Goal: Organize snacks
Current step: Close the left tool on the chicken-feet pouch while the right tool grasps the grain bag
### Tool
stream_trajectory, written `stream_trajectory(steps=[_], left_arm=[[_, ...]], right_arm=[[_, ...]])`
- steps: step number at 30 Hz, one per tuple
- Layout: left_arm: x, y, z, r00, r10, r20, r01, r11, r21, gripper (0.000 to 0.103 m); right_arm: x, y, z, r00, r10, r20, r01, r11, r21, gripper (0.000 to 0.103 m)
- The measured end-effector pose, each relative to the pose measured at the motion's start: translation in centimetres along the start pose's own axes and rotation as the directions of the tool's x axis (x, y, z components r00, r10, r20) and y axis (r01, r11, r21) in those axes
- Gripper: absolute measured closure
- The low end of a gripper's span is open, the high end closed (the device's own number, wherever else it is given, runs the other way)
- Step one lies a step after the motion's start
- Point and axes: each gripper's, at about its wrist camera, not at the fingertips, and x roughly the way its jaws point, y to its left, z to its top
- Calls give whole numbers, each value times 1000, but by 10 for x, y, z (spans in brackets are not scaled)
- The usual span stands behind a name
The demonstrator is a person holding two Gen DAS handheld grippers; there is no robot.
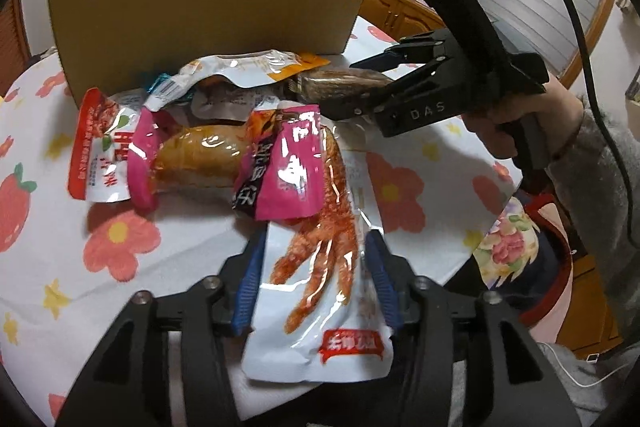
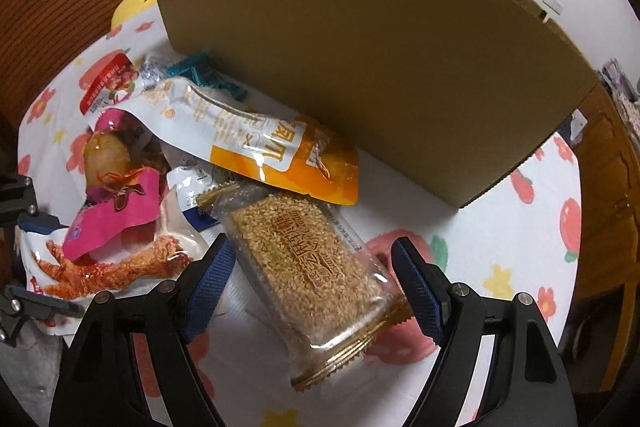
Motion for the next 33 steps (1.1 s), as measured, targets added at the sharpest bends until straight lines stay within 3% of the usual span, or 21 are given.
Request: stream_trajectory(steps=[3, 4, 10, 18, 20, 22, 33], left_arm=[[3, -4, 1, 1000, 22, -3, -22, 1000, 19, 48], [4, -5, 1, 1000, 31, 0, -31, 999, 27, 59], [2, -6, 1, 999, 41, 12, -41, 999, 30, 61], [-17, -11, 6, 994, -86, 71, 88, 996, -33, 61], [-22, -17, 9, 991, -87, 98, 90, 996, -23, 61], [-25, -20, 12, 990, -93, 108, 95, 995, -15, 61], [-51, -20, 28, 981, -73, 183, 74, 997, 1, 61]], right_arm=[[0, -2, -3, 1000, 25, 2, -25, 1000, 4, 36], [-1, -2, -5, 1000, 22, 4, -22, 1000, -3, 40], [-19, 1, -12, 999, -23, 24, 23, 1000, -11, 48], [-55, -17, -24, 995, -33, 92, 27, 997, 66, 53], [-63, -24, -27, 993, -46, 110, 37, 995, 89, 61], [-68, -27, -28, 991, -61, 120, 47, 993, 110, 83], [-77, -35, -36, 985, -65, 163, 40, 987, 155, 85]])
